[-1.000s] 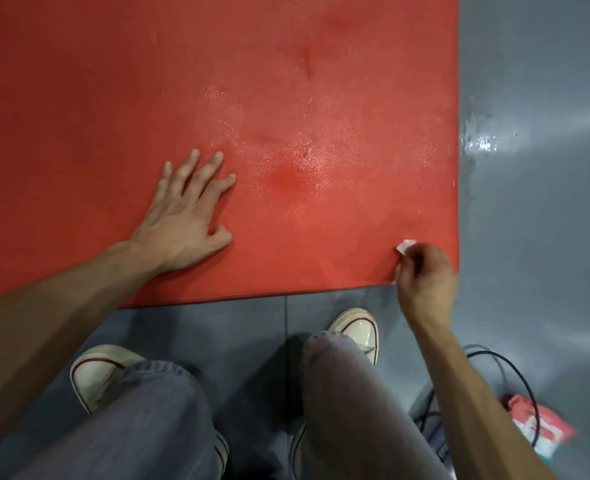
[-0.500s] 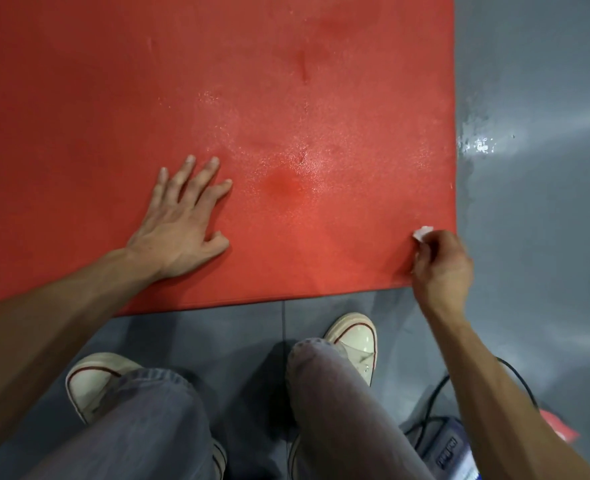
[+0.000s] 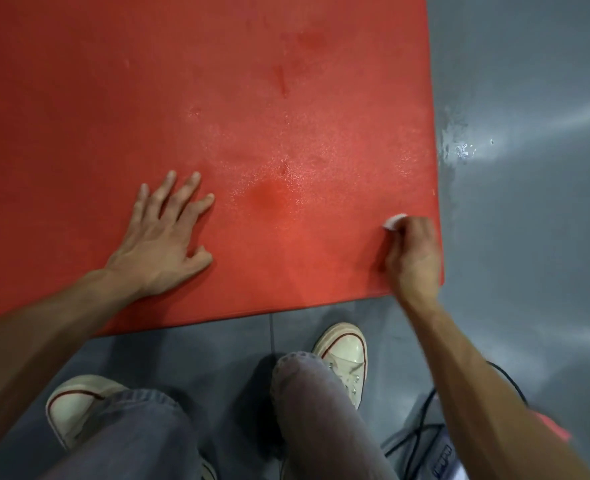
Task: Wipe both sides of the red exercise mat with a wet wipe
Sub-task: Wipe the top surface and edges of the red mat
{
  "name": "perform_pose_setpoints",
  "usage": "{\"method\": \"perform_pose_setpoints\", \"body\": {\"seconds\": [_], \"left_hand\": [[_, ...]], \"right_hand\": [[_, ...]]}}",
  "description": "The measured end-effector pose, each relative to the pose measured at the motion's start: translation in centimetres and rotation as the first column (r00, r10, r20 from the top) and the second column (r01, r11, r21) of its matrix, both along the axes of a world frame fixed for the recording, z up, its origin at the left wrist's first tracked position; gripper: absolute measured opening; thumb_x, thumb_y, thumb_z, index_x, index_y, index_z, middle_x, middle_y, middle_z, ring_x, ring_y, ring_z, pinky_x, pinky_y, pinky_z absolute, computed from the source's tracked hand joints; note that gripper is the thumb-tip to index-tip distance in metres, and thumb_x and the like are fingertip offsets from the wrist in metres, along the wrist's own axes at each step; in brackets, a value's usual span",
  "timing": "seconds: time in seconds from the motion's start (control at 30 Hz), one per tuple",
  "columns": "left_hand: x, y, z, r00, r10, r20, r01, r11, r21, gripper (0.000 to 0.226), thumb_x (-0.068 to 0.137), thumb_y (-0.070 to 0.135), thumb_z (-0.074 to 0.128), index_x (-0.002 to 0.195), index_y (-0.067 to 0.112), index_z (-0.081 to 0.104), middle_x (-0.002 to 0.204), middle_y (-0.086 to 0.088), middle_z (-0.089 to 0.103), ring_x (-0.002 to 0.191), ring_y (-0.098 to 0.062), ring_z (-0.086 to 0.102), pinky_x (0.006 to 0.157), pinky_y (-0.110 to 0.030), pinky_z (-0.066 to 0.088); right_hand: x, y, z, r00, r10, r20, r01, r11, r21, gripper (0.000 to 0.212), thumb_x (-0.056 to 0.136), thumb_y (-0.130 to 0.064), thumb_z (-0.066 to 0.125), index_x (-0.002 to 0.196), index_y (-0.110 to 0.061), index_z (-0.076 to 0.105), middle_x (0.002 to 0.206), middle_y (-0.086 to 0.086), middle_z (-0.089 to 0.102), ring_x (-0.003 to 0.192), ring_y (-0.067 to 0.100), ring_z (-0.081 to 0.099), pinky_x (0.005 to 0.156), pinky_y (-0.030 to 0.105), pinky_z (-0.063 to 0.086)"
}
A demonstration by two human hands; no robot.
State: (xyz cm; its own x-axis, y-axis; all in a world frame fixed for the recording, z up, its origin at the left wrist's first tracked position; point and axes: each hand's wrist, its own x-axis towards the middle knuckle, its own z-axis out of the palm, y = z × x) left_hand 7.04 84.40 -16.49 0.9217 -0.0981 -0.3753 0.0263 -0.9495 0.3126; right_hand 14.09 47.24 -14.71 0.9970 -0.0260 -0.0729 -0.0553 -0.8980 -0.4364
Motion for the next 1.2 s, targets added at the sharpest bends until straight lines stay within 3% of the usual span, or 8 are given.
{"method": "perform_pose_setpoints", "body": {"seconds": [0.2,0.4,0.53,0.63,0.73,0.9,1.1,1.2], "left_hand": [[-0.1,0.3,0.0,1.0,-0.017,0.017,0.017,1.0,-0.008,0.089,0.077,0.059,0.037,0.159,0.025,0.028,0.172,0.003,0.003,0.158,-0.02,-0.01,0.124,-0.044,-0.014],[-0.1,-0.2,-0.1,1.0,0.002,0.015,-0.002,1.0,0.011,0.089,0.076,0.056,0.038,0.159,0.024,0.028,0.173,0.002,0.001,0.158,-0.021,-0.013,0.123,-0.041,-0.02],[-0.3,-0.2,-0.2,1.0,0.001,0.029,-0.001,1.0,0.004,0.089,0.077,0.055,0.039,0.158,0.022,0.03,0.173,0.001,0.003,0.158,-0.023,-0.01,0.125,-0.047,-0.014],[-0.3,0.0,0.0,0.999,-0.009,0.043,0.009,1.0,-0.008,0.087,0.078,0.055,0.04,0.158,0.023,0.03,0.173,0.002,0.005,0.159,-0.022,-0.008,0.126,-0.049,-0.009],[-0.3,0.2,0.0,0.999,-0.003,0.043,0.003,1.0,-0.008,0.087,0.077,0.054,0.04,0.158,0.024,0.03,0.172,0.002,0.006,0.159,-0.021,-0.008,0.127,-0.051,-0.007],[-0.2,-0.5,-0.3,0.999,0.017,0.043,-0.017,1.0,0.01,0.087,0.075,0.053,0.042,0.155,0.021,0.033,0.172,0.0,0.008,0.159,-0.027,-0.005,0.126,-0.052,-0.008],[-0.1,-0.2,-0.1,0.997,0.003,0.083,-0.003,1.0,0.004,0.084,0.075,0.053,0.044,0.152,0.02,0.039,0.171,-0.002,0.016,0.158,-0.029,0.005,0.126,-0.052,-0.003],[-0.1,0.0,-0.1,0.996,0.007,0.094,-0.006,1.0,-0.007,0.082,0.075,0.053,0.045,0.15,0.021,0.042,0.17,-0.002,0.019,0.158,-0.03,0.008,0.126,-0.053,0.001]], "right_hand": [[-3.6,5.6,-0.3,0.772,0.621,-0.138,-0.615,0.784,0.084,0.02,0.088,-0.003,0.062,0.101,-0.015,0.054,0.095,0.003,0.049,0.085,0.024,0.05,0.07,0.04,0.045],[3.0,-2.8,0.2,0.997,-0.083,-0.006,0.083,0.994,-0.077,0.01,0.092,-0.002,0.053,0.095,-0.008,0.06,0.096,0.015,0.059,0.086,0.037,0.059,0.077,0.035,0.039],[-1.5,4.6,0.1,0.946,0.318,-0.067,-0.309,0.944,0.118,0.025,0.085,0.003,0.056,0.1,-0.016,0.06,0.096,0.002,0.054,0.088,0.018,0.051,0.078,0.027,0.038],[-3.8,6.5,0.3,0.666,0.736,-0.123,-0.725,0.677,0.126,0.014,0.094,-0.009,0.061,0.105,-0.015,0.055,0.098,0.001,0.049,0.088,0.017,0.046,0.074,0.031,0.042],[0.6,1.9,-0.1,0.776,0.626,-0.078,-0.626,0.779,0.022,0.008,0.098,-0.008,0.06,0.103,-0.015,0.059,0.096,0.0,0.05,0.087,0.02,0.05,0.08,0.035,0.043],[4.2,-1.3,0.4,1.0,-0.005,0.022,0.005,1.0,-0.013,0.02,0.087,0.005,0.052,0.094,-0.011,0.061,0.095,0.003,0.057,0.09,0.03,0.06,0.081,0.026,0.039],[-2.4,7.9,-0.5,0.725,0.684,-0.084,-0.673,0.729,0.129,0.014,0.093,-0.006,0.061,0.098,-0.016,0.052,0.092,0.001,0.048,0.083,0.02,0.046,0.071,0.032,0.038],[2.0,3.9,-0.8,0.85,0.526,-0.028,-0.525,0.85,0.036,0.011,0.091,-0.001,0.062,0.091,-0.01,0.054,0.089,0.005,0.05,0.08,0.026,0.049,0.071,0.039,0.041]]}}
